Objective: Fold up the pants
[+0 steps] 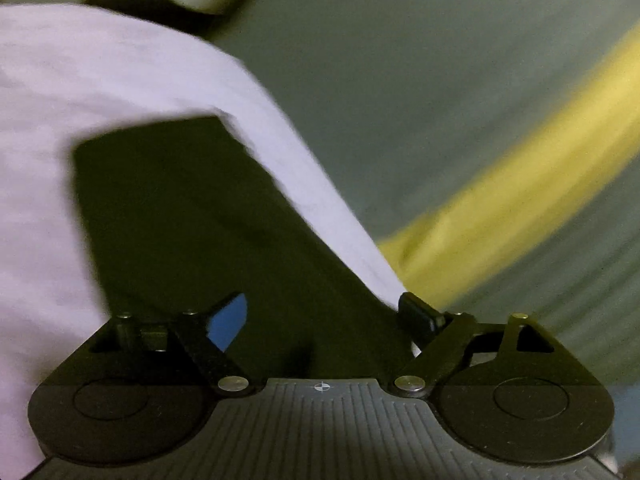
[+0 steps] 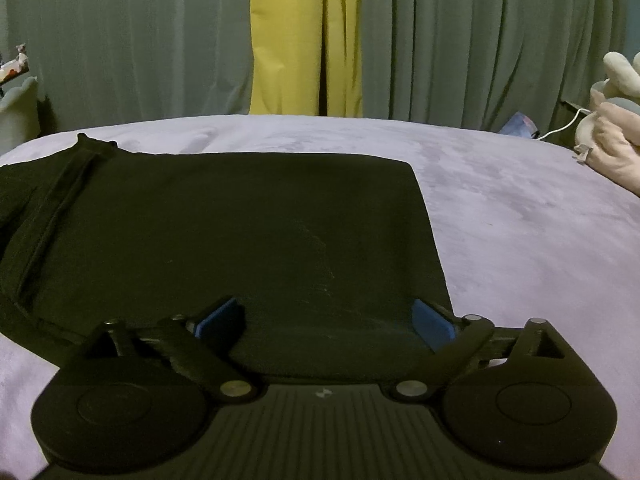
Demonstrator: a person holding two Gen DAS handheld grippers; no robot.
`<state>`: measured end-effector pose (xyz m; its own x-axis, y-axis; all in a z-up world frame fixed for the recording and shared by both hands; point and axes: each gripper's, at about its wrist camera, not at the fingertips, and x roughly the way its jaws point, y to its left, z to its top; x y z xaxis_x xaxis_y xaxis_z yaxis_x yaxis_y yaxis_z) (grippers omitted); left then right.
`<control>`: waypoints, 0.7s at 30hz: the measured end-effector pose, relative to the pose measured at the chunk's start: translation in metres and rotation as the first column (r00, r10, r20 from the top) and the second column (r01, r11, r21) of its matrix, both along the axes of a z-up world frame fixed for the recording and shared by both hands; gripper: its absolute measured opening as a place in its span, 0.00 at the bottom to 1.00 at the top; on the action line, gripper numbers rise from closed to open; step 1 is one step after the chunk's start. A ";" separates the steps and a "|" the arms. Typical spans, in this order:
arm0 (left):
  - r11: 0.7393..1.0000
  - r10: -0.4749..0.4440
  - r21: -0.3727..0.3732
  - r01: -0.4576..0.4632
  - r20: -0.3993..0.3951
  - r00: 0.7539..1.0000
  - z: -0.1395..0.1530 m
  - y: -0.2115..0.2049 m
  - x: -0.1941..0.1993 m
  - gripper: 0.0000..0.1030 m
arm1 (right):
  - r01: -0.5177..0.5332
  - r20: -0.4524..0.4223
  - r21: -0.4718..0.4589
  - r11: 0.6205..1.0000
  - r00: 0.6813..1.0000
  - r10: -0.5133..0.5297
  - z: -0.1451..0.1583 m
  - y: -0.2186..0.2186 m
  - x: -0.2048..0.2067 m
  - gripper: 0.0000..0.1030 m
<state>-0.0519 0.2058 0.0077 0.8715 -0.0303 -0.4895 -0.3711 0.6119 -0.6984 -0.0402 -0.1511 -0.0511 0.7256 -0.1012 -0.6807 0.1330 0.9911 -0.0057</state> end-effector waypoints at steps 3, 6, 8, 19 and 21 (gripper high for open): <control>0.991 0.091 -0.096 -0.095 -0.050 0.995 -0.015 0.047 -0.020 0.85 | 0.004 0.001 0.002 1.000 1.000 -0.004 -0.001 0.002 0.002 0.96; 0.978 0.137 -0.145 -0.150 -0.096 0.986 -0.033 0.076 -0.031 0.85 | 0.005 0.004 0.005 1.000 1.000 -0.005 -0.002 0.003 0.005 0.96; 0.974 0.130 -0.173 -0.149 -0.118 0.985 -0.044 0.086 -0.031 0.85 | 0.005 0.002 0.006 1.000 1.000 -0.005 -0.002 0.002 0.004 0.96; 0.964 0.117 -0.231 -0.130 -0.070 0.991 -0.075 0.099 0.013 0.74 | 0.006 -0.001 -0.008 1.000 1.000 -0.006 -0.003 0.004 0.005 0.96; 0.962 0.120 -0.239 -0.134 -0.070 0.990 -0.076 0.101 0.016 0.67 | 0.009 -0.001 -0.012 1.000 1.000 -0.009 -0.003 0.005 0.005 0.96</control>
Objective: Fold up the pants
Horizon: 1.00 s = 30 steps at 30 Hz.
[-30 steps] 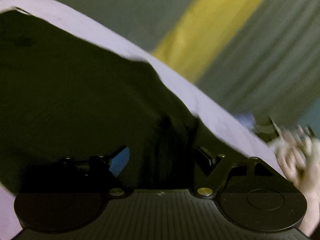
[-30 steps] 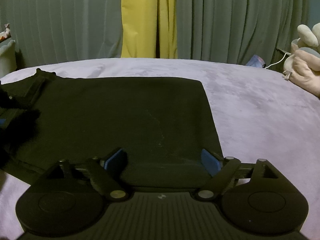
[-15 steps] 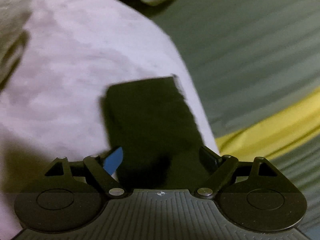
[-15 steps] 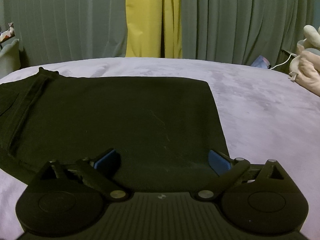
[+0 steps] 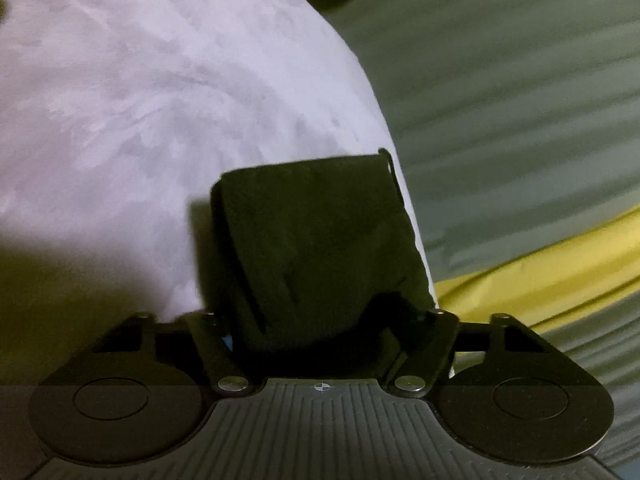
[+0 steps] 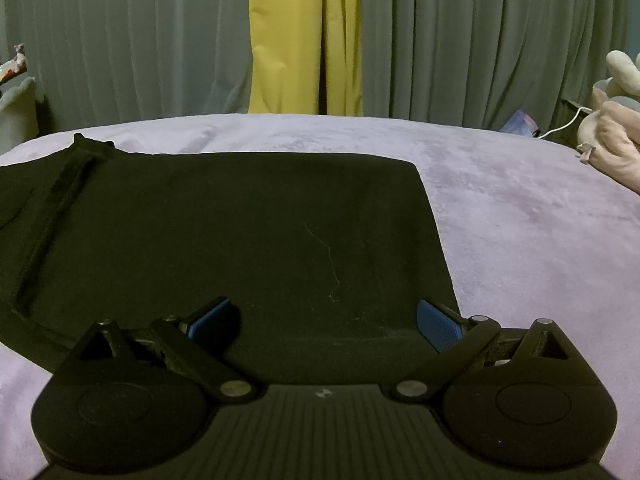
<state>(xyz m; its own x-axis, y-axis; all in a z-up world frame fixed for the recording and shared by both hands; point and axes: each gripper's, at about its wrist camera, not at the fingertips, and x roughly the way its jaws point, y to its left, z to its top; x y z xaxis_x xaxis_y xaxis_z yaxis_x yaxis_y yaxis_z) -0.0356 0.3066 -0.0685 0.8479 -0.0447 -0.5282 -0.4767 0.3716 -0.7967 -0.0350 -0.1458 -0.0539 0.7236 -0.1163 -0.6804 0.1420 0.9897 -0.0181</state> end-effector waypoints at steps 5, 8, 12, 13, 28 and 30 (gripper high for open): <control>0.998 -0.060 0.020 0.059 0.102 0.993 0.005 0.005 -0.014 0.44 | 0.006 0.002 -0.006 1.000 1.000 -0.006 -0.001 0.001 0.000 0.96; 0.999 -0.042 -0.016 0.043 0.085 0.996 -0.002 0.006 -0.013 0.59 | 0.005 0.006 -0.010 1.000 1.000 -0.005 -0.002 0.001 0.000 0.96; 0.997 -0.048 -0.064 0.049 0.028 0.998 0.001 0.009 0.004 0.68 | 0.008 0.002 -0.010 1.000 1.000 -0.008 -0.002 0.001 0.002 0.96; 0.997 -0.048 -0.067 0.049 0.004 0.999 0.006 0.010 0.008 0.59 | 0.009 0.000 -0.009 1.000 1.000 -0.009 -0.001 0.001 0.001 0.96; 0.629 -0.584 0.662 0.407 0.056 0.810 0.221 -0.174 0.012 0.23 | 0.084 0.094 0.177 0.981 0.990 -0.102 0.023 -0.026 -0.014 0.96; 0.548 -0.663 0.709 0.444 0.044 0.747 0.236 -0.224 0.007 0.24 | 0.100 0.121 0.212 0.972 0.985 -0.127 0.028 -0.033 -0.019 0.96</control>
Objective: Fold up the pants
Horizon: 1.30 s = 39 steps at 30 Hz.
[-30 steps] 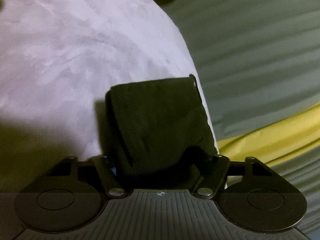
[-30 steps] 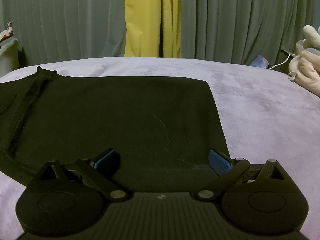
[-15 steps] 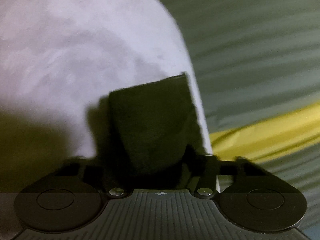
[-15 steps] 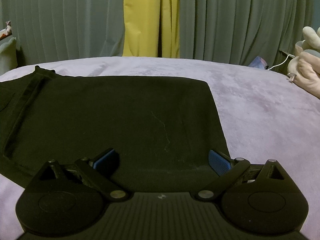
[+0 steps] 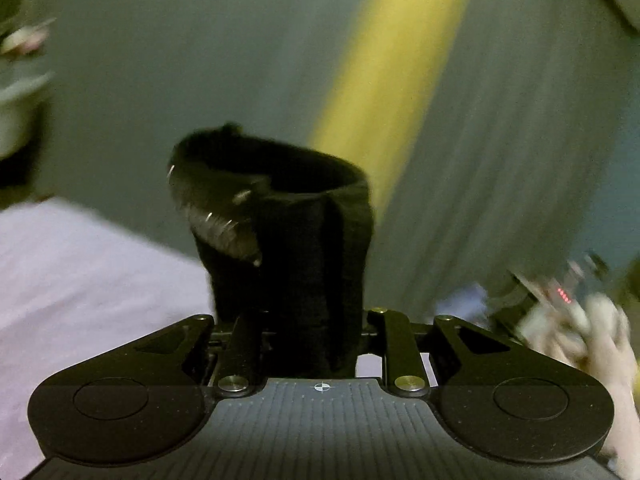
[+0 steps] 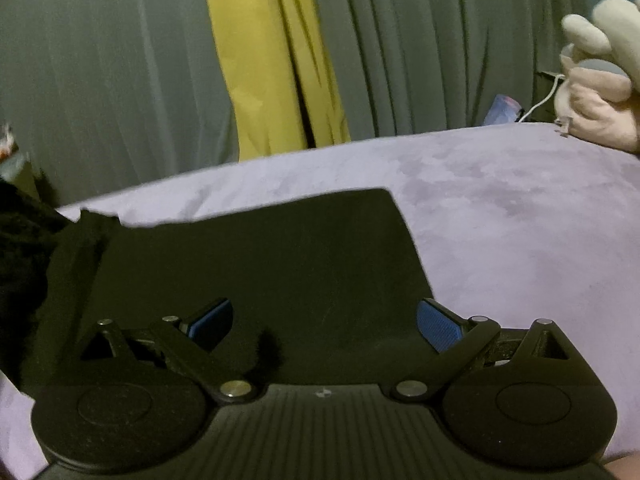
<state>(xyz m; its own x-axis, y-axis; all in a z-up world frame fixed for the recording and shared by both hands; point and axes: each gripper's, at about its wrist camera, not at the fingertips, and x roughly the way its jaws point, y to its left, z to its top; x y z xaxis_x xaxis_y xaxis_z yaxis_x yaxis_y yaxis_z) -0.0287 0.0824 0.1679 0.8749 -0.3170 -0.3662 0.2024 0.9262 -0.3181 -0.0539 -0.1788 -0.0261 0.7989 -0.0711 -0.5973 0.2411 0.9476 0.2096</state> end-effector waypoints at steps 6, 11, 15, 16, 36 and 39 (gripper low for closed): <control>0.960 -0.196 0.194 0.203 -0.055 0.979 -0.031 -0.158 -0.008 0.43 | 0.052 0.067 0.107 0.993 0.996 -0.060 0.010 -0.025 -0.012 0.96; 0.935 -0.231 0.151 0.320 -0.424 0.875 -0.111 -0.236 0.024 0.57 | 0.096 0.085 0.161 0.982 0.990 -0.110 0.011 -0.043 -0.020 0.96; 0.959 -0.221 0.026 0.282 -0.555 0.802 -0.142 -0.235 0.030 0.72 | 0.133 0.096 0.213 0.968 0.983 -0.156 0.010 -0.058 -0.027 0.96; 0.957 -0.231 0.020 0.289 -0.548 0.804 -0.141 -0.232 0.025 0.77 | 0.135 0.098 0.230 0.964 0.982 -0.161 0.009 -0.062 -0.028 0.96; 0.934 0.256 -0.081 -0.347 -0.525 0.812 -0.189 0.006 0.001 0.93 | -0.006 0.011 0.659 0.752 1.000 -0.002 -0.024 -0.066 0.005 0.91; 0.900 0.214 -0.209 -0.382 -0.553 0.805 -0.197 0.016 0.002 0.93 | 0.011 -0.031 0.693 0.721 0.999 0.014 -0.032 -0.068 0.016 0.78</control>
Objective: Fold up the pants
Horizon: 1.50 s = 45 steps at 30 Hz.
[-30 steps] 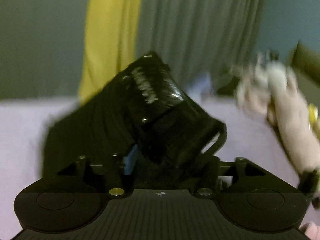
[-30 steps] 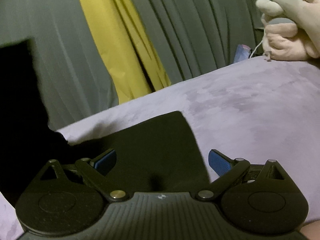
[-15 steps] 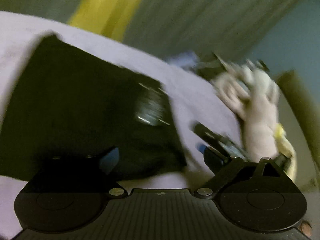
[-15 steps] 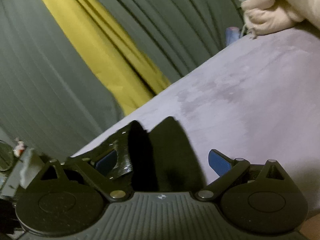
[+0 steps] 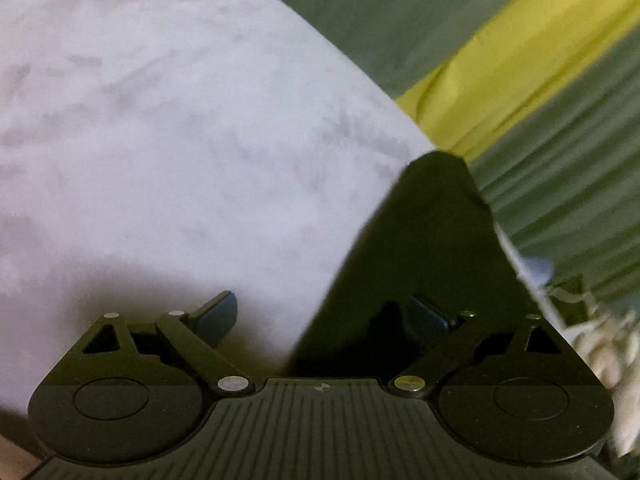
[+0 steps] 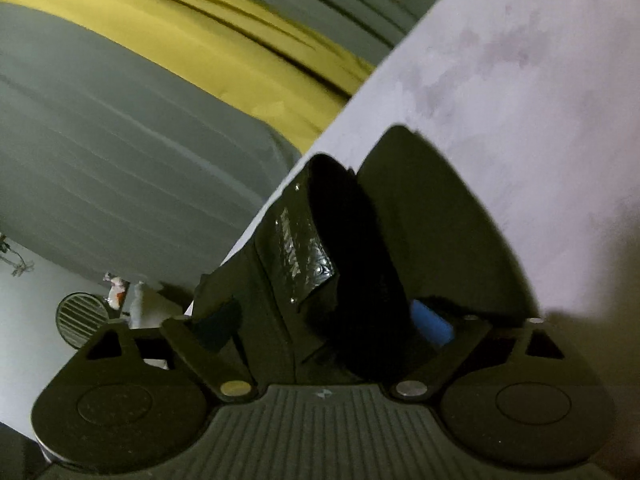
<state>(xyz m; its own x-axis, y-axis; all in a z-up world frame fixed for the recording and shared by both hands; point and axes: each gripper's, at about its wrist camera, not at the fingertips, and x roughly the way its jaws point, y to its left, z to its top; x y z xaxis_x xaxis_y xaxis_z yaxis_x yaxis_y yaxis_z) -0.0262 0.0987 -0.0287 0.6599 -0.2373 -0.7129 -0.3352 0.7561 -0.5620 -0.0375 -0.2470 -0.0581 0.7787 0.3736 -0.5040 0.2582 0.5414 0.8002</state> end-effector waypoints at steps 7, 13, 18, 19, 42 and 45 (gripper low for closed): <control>0.997 -0.073 0.007 0.073 0.017 0.997 -0.002 -0.011 0.001 0.93 | -0.038 -0.051 0.118 0.992 0.998 0.044 -0.010 -0.012 0.017 0.47; 0.995 -0.089 0.048 0.088 0.010 0.996 -0.003 -0.017 0.005 0.93 | -0.153 -0.108 0.162 0.975 0.979 0.171 -0.017 -0.016 0.040 0.52; 0.991 -0.105 0.084 0.104 0.004 0.994 -0.003 -0.022 0.006 0.93 | -0.200 -0.112 0.142 0.970 0.970 0.216 -0.016 -0.005 0.056 0.62; 0.991 -0.106 0.087 0.105 0.003 0.994 -0.003 -0.023 0.006 0.93 | -0.209 -0.109 0.127 0.970 0.969 0.223 -0.014 -0.002 0.056 0.62; 0.992 -0.091 0.084 0.089 0.015 0.996 -0.004 -0.021 0.002 0.94 | -0.202 -0.053 -0.223 0.954 0.979 0.195 0.052 0.060 0.045 0.24; 0.994 -0.078 0.082 0.076 0.025 0.997 -0.002 -0.018 -0.002 0.94 | -0.180 0.032 -0.318 0.931 0.979 0.200 0.089 0.067 0.036 0.22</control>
<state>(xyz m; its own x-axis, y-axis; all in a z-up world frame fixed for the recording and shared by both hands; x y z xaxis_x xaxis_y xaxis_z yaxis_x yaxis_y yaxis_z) -0.0278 0.0804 -0.0307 0.6621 -0.2305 -0.7130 -0.2594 0.8222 -0.5067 -0.0019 -0.1804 0.0305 0.7425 0.3495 -0.5715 0.0811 0.7999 0.5946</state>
